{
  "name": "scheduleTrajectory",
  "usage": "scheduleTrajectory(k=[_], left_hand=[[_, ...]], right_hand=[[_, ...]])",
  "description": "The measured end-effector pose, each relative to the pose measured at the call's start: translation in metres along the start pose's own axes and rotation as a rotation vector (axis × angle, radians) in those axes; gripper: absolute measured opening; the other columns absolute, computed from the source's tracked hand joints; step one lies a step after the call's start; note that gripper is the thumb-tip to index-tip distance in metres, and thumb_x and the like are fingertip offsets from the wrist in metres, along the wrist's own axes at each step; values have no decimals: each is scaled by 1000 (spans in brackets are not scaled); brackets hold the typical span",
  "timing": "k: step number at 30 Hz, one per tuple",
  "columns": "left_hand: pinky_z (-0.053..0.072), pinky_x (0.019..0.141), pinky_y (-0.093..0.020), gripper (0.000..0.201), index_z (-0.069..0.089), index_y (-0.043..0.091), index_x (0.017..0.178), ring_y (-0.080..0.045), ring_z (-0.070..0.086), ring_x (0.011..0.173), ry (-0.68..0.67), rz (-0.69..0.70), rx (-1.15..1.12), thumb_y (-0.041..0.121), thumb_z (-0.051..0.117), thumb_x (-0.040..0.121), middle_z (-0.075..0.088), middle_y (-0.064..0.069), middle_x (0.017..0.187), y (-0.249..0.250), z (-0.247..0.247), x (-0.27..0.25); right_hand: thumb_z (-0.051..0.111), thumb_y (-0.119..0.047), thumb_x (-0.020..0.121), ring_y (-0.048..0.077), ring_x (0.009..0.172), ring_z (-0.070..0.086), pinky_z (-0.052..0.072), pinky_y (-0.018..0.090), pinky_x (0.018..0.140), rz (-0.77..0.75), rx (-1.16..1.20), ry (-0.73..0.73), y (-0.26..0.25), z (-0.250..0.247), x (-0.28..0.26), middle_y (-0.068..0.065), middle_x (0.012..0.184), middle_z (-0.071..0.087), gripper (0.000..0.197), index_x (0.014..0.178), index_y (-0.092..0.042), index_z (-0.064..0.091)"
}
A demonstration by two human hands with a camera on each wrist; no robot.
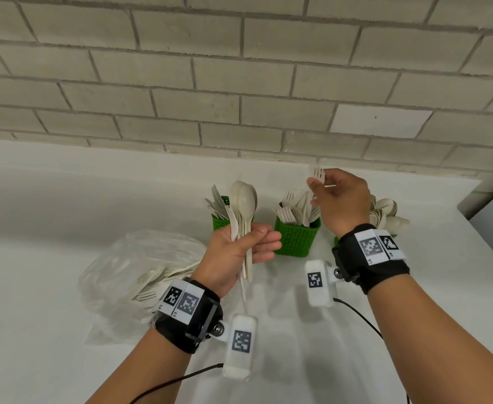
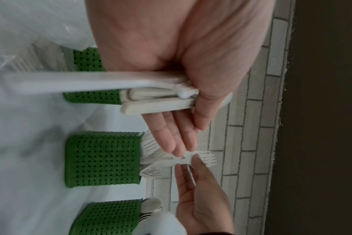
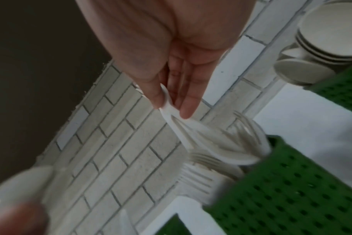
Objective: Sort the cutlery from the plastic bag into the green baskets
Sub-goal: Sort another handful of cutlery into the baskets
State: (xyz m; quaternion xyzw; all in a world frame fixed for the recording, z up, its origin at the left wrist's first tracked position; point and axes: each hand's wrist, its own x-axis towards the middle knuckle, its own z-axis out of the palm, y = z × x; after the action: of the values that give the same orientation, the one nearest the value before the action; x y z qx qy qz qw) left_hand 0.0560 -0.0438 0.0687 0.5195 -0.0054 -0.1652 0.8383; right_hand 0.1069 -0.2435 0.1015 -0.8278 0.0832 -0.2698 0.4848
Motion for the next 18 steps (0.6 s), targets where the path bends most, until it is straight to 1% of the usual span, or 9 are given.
scheduleTrajectory(k=[2,4,7,10,11,13,15,16,18], left_hand=[[60,68,-29,12,66,1,98,-23,74,81,-5,2,3,7,57,94,75,-14,89,-1,0,0],[60,65,-28,13,66,1,100,-21,74,78,-13,5,12,9,57,94,75,-13,89,-1,0,0],[58,59,-26,14,65,0,101,-17,72,67,-6,17,48,10,59,93,75,-11,86,-1,-1,1],[53,48,-27,10,66,2,96,-13,59,46,41,73,156,11,62,93,70,-6,71,-4,0,3],[50,45,-26,8,66,3,93,-13,53,42,63,97,192,11,63,93,65,-4,64,-6,1,4],[46,41,-26,9,64,6,86,-12,45,39,134,147,288,13,64,93,54,-4,55,-8,4,7],[44,41,-26,10,63,9,86,-10,45,41,192,227,434,15,64,94,49,-1,55,-11,7,10],[44,42,-26,6,64,12,89,-9,48,43,199,269,508,15,62,94,52,3,58,-12,8,11],[46,51,-26,16,61,22,89,-9,55,55,205,332,635,7,57,93,58,10,67,-13,9,12]], right_hand=[[66,-24,89,20,71,67,52,32,72,-14,-139,-52,14,2,-2,2,82,69,13,96,-14,71],[61,-22,92,30,84,64,46,31,74,-17,-352,-169,26,2,-7,11,87,68,19,100,-7,69],[50,-24,97,41,107,53,41,39,89,-5,-612,-321,31,2,-10,24,110,58,31,114,-1,63],[49,-33,98,34,117,47,37,37,99,-2,-571,-227,9,-3,-13,17,123,47,43,133,-9,52],[51,-34,97,28,113,50,39,34,96,-42,-469,-157,-4,-4,-16,13,121,48,39,129,-13,56],[58,-35,93,14,88,58,45,25,78,-108,-209,-143,-31,-6,-27,2,101,59,21,101,-18,68],[67,-41,86,4,68,58,43,17,62,-138,-128,-337,-54,-4,-45,-5,77,66,22,80,-20,69],[71,-44,82,3,65,58,43,15,59,-165,-153,-424,-61,-1,-54,-9,72,66,23,78,-21,69],[75,-44,78,3,65,58,45,19,59,-255,-249,-459,-63,9,-66,-10,68,64,23,77,-22,70]])
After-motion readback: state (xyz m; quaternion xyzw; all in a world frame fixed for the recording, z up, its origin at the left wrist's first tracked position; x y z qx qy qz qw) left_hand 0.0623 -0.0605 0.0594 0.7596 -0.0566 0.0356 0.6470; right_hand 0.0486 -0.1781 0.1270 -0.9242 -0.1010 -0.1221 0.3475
